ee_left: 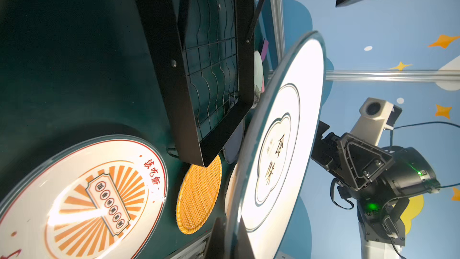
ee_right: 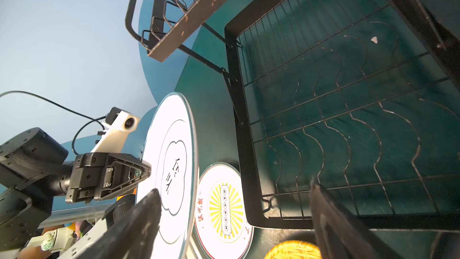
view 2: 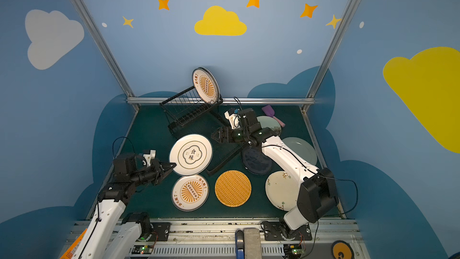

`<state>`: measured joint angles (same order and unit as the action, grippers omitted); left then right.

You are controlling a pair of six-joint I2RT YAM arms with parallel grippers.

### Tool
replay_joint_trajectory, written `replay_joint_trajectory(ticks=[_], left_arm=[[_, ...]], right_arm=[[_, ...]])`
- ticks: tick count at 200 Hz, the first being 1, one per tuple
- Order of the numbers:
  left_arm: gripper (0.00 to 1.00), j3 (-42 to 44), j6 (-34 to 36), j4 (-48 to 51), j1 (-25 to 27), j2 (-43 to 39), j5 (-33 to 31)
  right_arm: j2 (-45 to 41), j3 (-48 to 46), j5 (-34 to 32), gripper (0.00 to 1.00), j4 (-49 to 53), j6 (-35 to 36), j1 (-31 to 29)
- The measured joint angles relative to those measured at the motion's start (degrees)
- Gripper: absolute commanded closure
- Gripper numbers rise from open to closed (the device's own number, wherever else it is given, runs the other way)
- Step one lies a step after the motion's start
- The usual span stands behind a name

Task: Load the plates into the dish rack
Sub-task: 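Grasp the plate rim with the right gripper while the left gripper releases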

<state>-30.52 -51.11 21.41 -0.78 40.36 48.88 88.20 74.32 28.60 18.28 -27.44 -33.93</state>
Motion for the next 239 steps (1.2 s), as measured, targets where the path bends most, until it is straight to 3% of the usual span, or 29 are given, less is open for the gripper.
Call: replay_joint_trajectory(ticks=[44,93,118,199,239], left_arm=[[0.96,-1.92,-1.44,-4.83,5.40,4.55,-2.80],[0.96,-2.64,-1.86,-8.52,7.06,6.40,-3.87],[0.96,-2.64,-1.84,-8.98,7.28,6.67,-4.44],[0.96,-2.62,-1.81,-10.67,7.80,7.65,-5.07],[0.96,-2.62,-1.60,-11.39,8.31,8.04,-5.79]], right_arm=[[0.00,-0.66,1.64,0.38,0.79,-0.55,0.00],[0.00,-0.68,2.75,0.63,1.27,-1.29,0.00],[0.00,-0.68,3.34,0.69,1.31,-1.38,-0.02],[0.09,-1.42,4.09,0.71,1.27,-2.62,-1.20],[0.44,-1.70,4.33,0.83,1.11,-3.54,-1.64]])
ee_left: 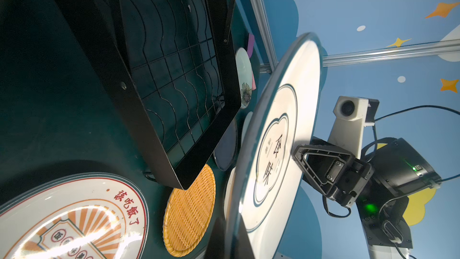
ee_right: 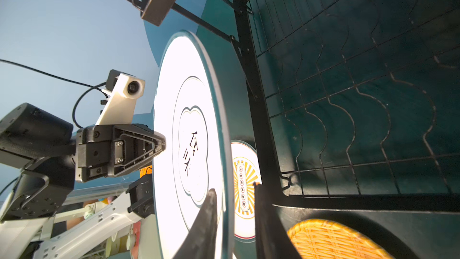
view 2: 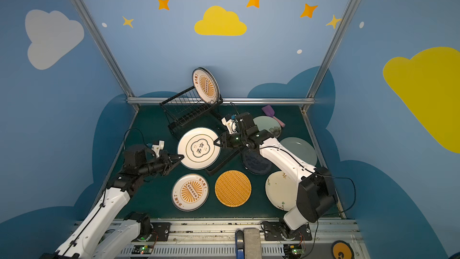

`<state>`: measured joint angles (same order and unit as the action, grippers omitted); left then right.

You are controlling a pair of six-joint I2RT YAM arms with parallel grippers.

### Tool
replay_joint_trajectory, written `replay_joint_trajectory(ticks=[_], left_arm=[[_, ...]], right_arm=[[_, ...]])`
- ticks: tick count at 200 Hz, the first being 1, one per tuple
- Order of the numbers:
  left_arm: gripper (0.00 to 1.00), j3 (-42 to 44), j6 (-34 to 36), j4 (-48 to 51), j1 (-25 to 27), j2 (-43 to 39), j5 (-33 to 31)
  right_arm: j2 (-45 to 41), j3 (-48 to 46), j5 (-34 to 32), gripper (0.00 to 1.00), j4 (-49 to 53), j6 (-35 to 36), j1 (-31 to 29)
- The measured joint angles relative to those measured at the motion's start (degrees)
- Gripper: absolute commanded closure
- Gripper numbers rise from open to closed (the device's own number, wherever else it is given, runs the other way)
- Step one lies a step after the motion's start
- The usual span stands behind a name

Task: Load the plates into the dish rack
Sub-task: 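Grasp the plate rim with the right gripper while the left gripper releases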

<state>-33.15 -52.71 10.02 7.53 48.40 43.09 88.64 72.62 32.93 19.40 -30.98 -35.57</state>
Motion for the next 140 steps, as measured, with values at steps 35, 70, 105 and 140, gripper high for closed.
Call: replay_joint_trajectory(ticks=[35,70,105,140], left_arm=[[0.96,0.02,2.23,-0.22,0.48,0.46,-0.33],[0.61,-2.27,7.74,4.68,0.72,0.94,-4.00],[0.22,-6.93,14.01,11.04,-0.02,0.83,-7.43],[0.00,-10.69,21.57,18.34,-0.70,-1.90,-10.25]], right_arm=[[0.00,-0.24,0.11,1.00,-1.16,-2.32,-0.04],[-0.04,-0.55,0.11,1.00,-0.94,-2.01,-0.17],[-2.47,-0.52,-5.33,1.00,3.28,0.33,-0.20],[-9.55,0.59,-13.33,1.00,6.36,3.02,0.31]])
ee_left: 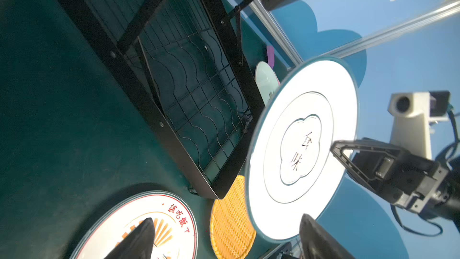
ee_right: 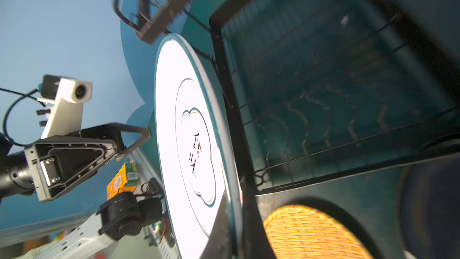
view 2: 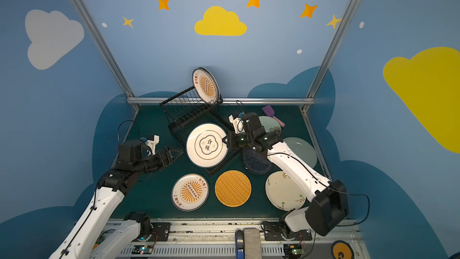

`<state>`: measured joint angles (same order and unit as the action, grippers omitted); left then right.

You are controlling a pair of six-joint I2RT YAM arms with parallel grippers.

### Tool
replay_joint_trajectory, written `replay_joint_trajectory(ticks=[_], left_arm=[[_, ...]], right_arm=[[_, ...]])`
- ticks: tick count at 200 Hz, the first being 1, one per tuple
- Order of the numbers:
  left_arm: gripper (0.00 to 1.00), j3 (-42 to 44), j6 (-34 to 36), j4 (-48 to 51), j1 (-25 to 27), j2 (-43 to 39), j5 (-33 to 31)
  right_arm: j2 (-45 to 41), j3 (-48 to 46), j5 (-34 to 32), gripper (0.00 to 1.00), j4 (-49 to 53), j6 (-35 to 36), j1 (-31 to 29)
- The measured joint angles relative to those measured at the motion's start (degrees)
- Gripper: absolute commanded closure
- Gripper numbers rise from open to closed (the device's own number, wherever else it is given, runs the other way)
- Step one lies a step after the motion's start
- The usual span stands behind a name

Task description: Load the plates into the dish rack

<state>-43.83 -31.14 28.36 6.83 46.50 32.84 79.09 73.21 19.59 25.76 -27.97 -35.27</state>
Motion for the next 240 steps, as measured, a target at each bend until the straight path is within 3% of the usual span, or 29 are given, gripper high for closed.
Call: replay_joint_trajectory(ticks=[47,86,160,240], left_arm=[[0.00,-1.99,9.44,6.05,-0.26,-6.36,-0.79],[0.00,-0.17,11.39,6.12,-0.35,-10.91,0.63],[0.00,2.51,10.45,4.02,-0.31,-13.81,2.93],[0.00,2.62,9.33,1.40,-0.31,-11.87,6.23]], right_arm=[[-3.82,10.88,-9.33,1.00,2.36,4.83,0.26],[-1.90,21.49,-17.31,1.00,2.36,10.03,-1.31],[16.00,42.16,-34.51,1.00,-1.90,25.64,-7.26],[35.95,58.21,-45.62,1.00,-9.46,43.28,-10.01]])
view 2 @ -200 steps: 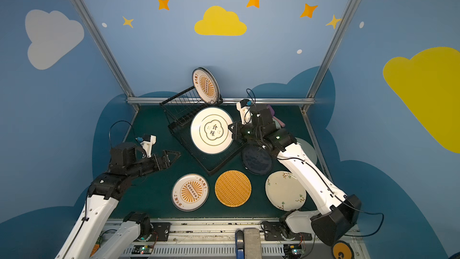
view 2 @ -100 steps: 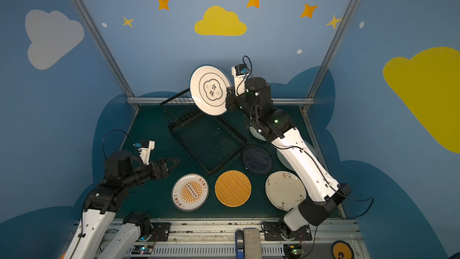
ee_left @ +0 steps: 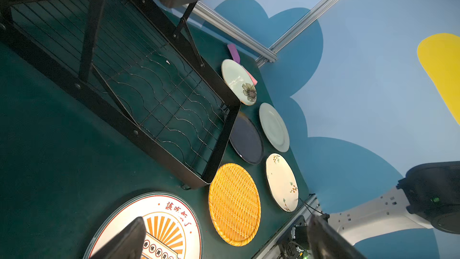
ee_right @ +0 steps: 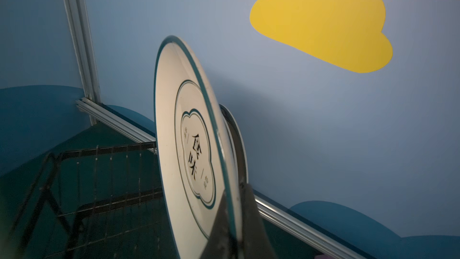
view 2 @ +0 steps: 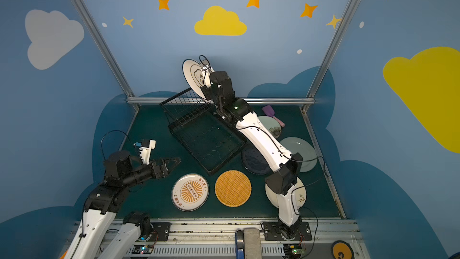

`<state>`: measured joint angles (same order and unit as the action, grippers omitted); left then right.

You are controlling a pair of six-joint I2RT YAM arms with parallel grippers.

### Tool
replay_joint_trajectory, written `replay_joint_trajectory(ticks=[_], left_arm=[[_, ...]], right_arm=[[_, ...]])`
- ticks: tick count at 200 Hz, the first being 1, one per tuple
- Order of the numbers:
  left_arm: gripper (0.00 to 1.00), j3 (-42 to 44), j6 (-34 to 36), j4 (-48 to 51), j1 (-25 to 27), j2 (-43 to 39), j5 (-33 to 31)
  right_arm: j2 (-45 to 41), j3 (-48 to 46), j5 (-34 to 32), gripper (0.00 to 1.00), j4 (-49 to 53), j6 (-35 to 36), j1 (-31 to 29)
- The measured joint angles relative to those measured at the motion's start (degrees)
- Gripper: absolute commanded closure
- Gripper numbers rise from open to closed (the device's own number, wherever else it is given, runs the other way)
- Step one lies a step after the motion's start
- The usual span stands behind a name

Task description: Load the plates into the dish rack

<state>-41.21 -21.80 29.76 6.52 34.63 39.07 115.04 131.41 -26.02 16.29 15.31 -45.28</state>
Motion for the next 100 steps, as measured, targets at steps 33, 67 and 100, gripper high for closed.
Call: replay_joint_trajectory(ticks=[33,67,100], left_arm=[[0.00,0.46,-0.04,-0.42,-0.04,-0.63,0.59],[0.00,0.46,-0.04,-0.44,-0.04,-0.15,0.98],[0.00,0.46,-0.04,-0.48,-0.04,-0.11,1.42]], right_arm=[[4.09,2.71,-2.19,1.00,-1.92,4.33,-0.24],[7.56,6.88,-3.34,1.00,-3.23,5.79,-0.33],[9.60,8.76,-3.65,1.00,-4.13,6.10,-0.31]])
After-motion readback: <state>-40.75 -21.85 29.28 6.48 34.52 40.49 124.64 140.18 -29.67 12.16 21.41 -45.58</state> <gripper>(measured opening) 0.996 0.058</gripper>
